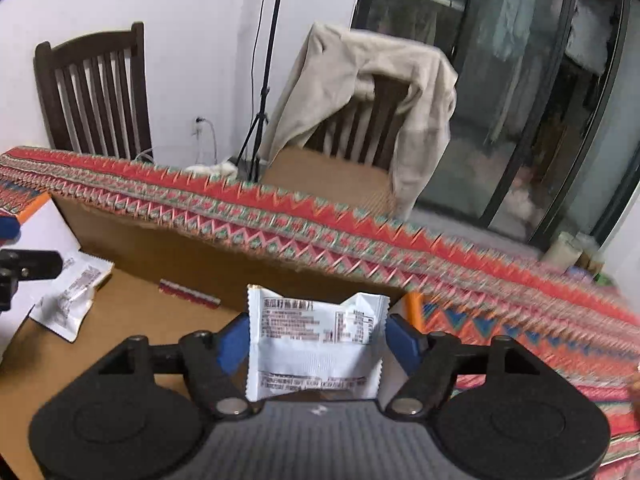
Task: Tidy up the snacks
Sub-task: 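Carry white packets into the box with both tools and open them, then grasp a biscuit packet with left tool while right grasps red chip bag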
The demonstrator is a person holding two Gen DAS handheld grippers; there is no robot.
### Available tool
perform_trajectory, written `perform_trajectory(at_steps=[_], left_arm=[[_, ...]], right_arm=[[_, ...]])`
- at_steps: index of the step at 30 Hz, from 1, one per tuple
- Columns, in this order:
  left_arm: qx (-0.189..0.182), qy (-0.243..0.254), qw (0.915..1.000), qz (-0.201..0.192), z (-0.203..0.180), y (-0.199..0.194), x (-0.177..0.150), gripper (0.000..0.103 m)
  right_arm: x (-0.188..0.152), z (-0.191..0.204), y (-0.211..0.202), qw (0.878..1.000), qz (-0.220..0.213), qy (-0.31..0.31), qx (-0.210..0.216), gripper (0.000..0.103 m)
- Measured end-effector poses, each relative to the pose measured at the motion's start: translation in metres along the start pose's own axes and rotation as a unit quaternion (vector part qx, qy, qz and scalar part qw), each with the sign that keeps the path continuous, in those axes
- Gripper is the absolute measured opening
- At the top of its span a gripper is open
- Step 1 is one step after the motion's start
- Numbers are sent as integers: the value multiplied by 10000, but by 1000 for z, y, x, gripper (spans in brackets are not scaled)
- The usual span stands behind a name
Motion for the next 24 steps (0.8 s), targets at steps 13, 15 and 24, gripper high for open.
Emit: perform_trajectory(at_steps=[13,15,24], left_arm=[[-118,-59,9964,-832,-14,-214,-13,100],[-202,-95,9937,-1102,-20,-256,-34,102],[281,28,9784,-2049,-69,-376,-180,103]], right_arm=[[25,-27,-190,9937,-1059,200,312,93],[9,-28,-233,9907,-1300,76,405,95],[-142,-40,-405,9695,-2106,121,1248,103]])
Point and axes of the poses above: each gripper's, at about its wrist camera, not at the fingertips, and y roughly the way its jaws point, z to its left, x to its top, the point moved 9 cm from there along y, roughly the way its jaws point, and after that the axes turned 8 degrees about y, right-handed, at the moved point
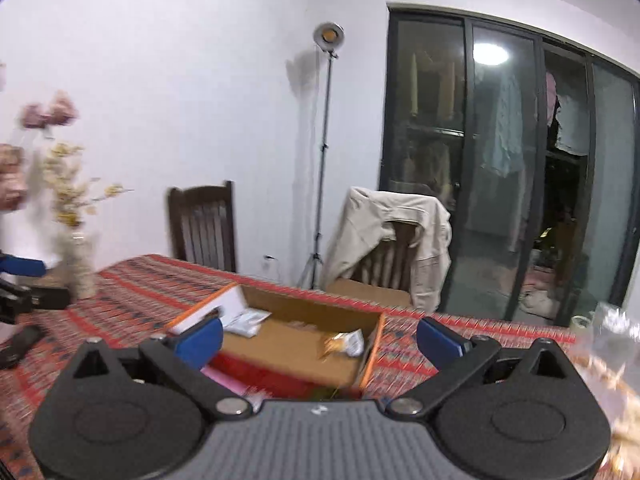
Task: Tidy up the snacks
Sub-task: 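Grasp a biscuit packet with left tool while right grasps red chip bag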
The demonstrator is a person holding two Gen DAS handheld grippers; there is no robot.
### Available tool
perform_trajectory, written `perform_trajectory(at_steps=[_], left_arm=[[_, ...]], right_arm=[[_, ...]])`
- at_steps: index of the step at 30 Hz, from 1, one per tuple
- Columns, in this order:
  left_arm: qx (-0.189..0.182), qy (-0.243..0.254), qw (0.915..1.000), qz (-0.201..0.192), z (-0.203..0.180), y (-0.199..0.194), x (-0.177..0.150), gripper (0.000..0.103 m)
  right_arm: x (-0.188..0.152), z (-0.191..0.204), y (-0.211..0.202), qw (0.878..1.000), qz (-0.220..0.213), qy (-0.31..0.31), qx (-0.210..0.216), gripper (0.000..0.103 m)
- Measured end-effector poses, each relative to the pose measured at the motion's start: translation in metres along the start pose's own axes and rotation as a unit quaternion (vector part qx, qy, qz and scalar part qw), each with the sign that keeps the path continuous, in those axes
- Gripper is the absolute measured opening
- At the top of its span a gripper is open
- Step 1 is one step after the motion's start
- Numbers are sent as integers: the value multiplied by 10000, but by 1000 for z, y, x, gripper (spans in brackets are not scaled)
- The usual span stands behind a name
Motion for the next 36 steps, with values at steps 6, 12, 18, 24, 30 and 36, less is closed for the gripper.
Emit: perform_trajectory(at_steps=[6,12,18,24,30,36], left_arm=[[89,-263,9993,253,-34,-59,-77,103],[55,-171,9965,812,-48,-82,-144,103],[-14,-318,9952,928,-47,-81,-163,103],[-138,-259,9955,904,-54,-72,-161,103],[-482,-119,9945,919,-83,-43,-155,103],[-1141,412,9890,847,-146,31,-132,103]], right_arm=[[-78,21,-83,9997,-87,81,191,103],[-172,32,-110,9989,394,228,-92,103],[-234,39,-115,9941,936,509,-212,103],[-235,35,-112,9931,970,468,-470,103],[-232,24,-99,9916,1017,523,-605,103],[-223,3,-81,9917,916,537,-727,103]])
Point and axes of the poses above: each gripper's, at about its wrist camera, not at the fingertips, and y roughly the way its jaws point, z to its left, x to its top, the point moved 9 cm from there along y, roughly the way its jaws point, and after that the axes turned 8 degrees about y, right-handed, at the moved point
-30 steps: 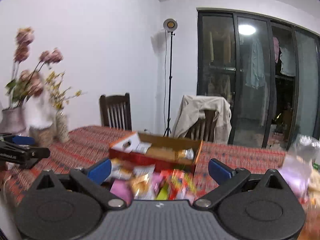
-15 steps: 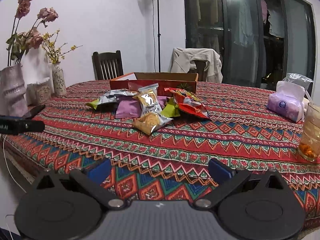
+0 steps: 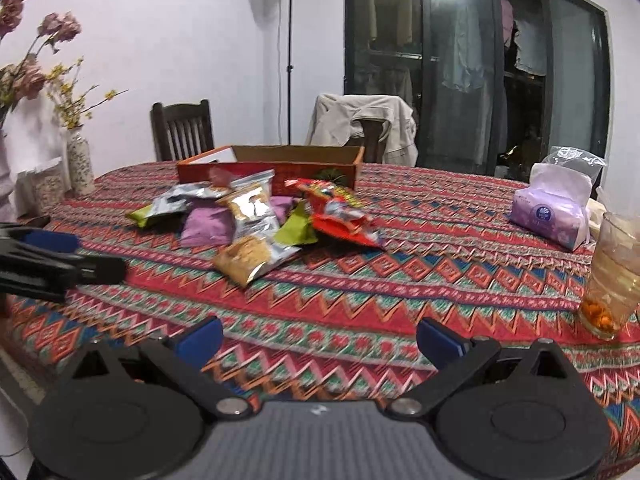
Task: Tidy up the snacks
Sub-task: 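Grasp a biscuit packet with left tool while right grasps red chip bag, then drop the biscuit packet and red chip bag into the box with both tools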
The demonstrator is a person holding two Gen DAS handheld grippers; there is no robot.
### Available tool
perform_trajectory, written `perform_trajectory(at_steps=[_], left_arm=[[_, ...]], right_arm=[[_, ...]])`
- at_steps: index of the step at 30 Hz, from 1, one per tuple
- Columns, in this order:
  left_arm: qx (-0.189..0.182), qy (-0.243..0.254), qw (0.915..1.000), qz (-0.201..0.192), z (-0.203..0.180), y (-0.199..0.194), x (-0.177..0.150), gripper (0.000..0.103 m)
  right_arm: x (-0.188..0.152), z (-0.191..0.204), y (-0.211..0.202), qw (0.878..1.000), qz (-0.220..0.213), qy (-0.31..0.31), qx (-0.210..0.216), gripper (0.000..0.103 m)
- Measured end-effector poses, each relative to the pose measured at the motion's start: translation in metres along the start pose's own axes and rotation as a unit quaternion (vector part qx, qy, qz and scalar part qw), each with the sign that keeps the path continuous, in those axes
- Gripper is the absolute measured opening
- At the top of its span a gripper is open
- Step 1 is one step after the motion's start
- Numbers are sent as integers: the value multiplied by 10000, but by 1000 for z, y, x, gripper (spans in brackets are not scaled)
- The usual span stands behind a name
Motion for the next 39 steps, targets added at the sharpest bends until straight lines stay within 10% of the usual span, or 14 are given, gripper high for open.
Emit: perform_trajectory(at_steps=[6,11,28,32,39], left_arm=[[-266,306,9988,278,-23,81,19,98],[-520,206,9971,516,-23,109,17,50],[443,-965,9942,183,93,49,26,48],[587,-1080,9922,211,112,40,20,48],[590,-1174,9913,114,120,8,0,48]], right_arm=[[20,-22,23,9997,-107,209,-39,103],[50,-31,64,9998,-124,147,41,103],[103,-27,243,9912,836,638,805,93],[100,-32,236,9863,906,966,988,52],[79,-18,156,9961,513,581,419,51]])
Point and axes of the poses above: each gripper's, at about its wrist camera, not at the fingertips, and y roughly the way its jaws point, z to its left, x to its top, the point moved 9 cm from there along y, roughly the way its jaws point, and after that the axes turned 8 degrees about y, right-handed, at the moved point
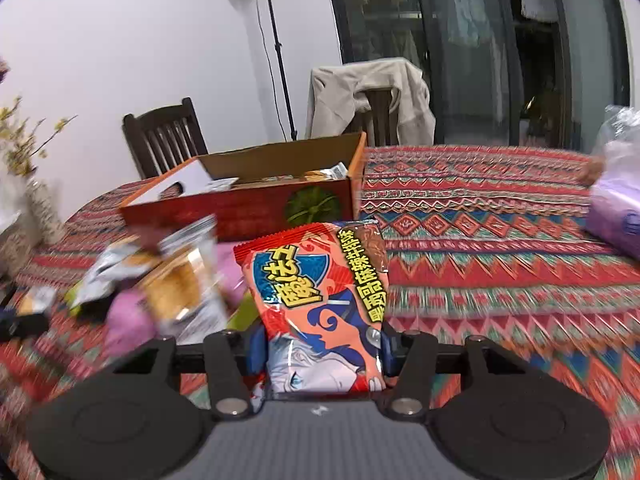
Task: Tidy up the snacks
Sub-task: 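Drop the biscuit packet and red chip bag into the box with both tools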
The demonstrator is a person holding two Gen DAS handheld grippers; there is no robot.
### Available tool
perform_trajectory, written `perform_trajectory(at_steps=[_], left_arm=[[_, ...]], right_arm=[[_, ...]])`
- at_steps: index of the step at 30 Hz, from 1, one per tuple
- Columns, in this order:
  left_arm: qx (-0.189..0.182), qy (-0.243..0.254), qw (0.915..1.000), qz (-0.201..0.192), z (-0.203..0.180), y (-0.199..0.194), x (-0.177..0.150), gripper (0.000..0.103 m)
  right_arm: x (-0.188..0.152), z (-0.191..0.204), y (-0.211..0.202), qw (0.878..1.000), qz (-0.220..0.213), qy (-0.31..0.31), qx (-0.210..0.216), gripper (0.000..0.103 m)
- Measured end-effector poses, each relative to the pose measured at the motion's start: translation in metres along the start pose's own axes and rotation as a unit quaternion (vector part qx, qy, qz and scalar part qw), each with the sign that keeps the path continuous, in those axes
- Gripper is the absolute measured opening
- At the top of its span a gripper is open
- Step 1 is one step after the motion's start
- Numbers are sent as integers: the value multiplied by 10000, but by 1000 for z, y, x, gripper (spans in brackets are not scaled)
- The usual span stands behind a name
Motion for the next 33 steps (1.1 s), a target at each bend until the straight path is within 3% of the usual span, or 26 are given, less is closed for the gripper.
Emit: perform_trajectory(at_steps=[8,16,20,25,29,31,33], left_arm=[[-161,-133,9997,121,10,-24,-30,48],[-237,-186,9993,-220,17,-38,-14,48],[-404,-60,9975,-579,24,-37,27,48],[-611,93,9946,-835,41,-9,101,48],[-558,272,9957,-683,53,56,163,48],[-369,401,9976,-429,56,99,180,48],[-106,578,9982,-146,61,148,190,48]], right_arm=[[-71,45,-64,9996,231,-161,-57,51],[-65,59,-84,9996,66,-270,-76,51],[-37,65,-85,9993,-117,-350,26,51],[32,72,-74,9971,-559,-464,225,51],[102,73,-39,9952,-794,-376,424,51],[134,72,-4,9961,-632,-183,591,51],[158,69,36,9976,-472,27,503,51]])
Point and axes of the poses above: each gripper's, at about its wrist camera, not at the fingertips, and y roughly the way its jaws point, z to its left, x to its top, the point moved 9 cm from there along y, roughly the way its jaws point, and after that the axes turned 8 degrees about y, right-handed, at the moved point
